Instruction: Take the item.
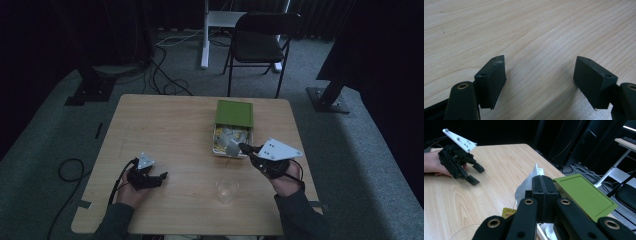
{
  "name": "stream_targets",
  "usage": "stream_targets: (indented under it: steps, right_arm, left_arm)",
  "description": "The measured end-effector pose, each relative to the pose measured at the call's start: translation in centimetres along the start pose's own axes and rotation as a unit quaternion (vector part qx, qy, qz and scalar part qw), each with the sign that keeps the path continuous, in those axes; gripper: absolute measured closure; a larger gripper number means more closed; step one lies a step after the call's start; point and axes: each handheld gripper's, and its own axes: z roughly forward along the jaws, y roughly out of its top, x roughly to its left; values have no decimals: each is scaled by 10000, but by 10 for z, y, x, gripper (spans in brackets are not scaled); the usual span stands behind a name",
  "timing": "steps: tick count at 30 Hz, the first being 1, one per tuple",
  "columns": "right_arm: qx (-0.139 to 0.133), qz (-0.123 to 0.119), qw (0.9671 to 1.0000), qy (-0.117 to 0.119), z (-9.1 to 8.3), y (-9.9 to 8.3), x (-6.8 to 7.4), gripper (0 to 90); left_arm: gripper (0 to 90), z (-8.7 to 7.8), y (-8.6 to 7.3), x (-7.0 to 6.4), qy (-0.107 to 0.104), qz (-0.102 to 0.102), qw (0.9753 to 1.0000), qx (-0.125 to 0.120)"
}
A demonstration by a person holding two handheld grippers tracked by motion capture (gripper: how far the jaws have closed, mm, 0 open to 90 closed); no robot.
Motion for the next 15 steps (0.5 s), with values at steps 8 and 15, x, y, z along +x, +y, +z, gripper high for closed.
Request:
stream_targets:
  steps: [8,15]
  right_arm:
    - [-74,6,9999,70,-10,1,6,900]
    - [-136,-61,9998,110,-18,3,12,900]
  left_arm:
    - [272,0,0,0,1,4,10000,3]
    - [272,0,0,0,-1,5,10000,5]
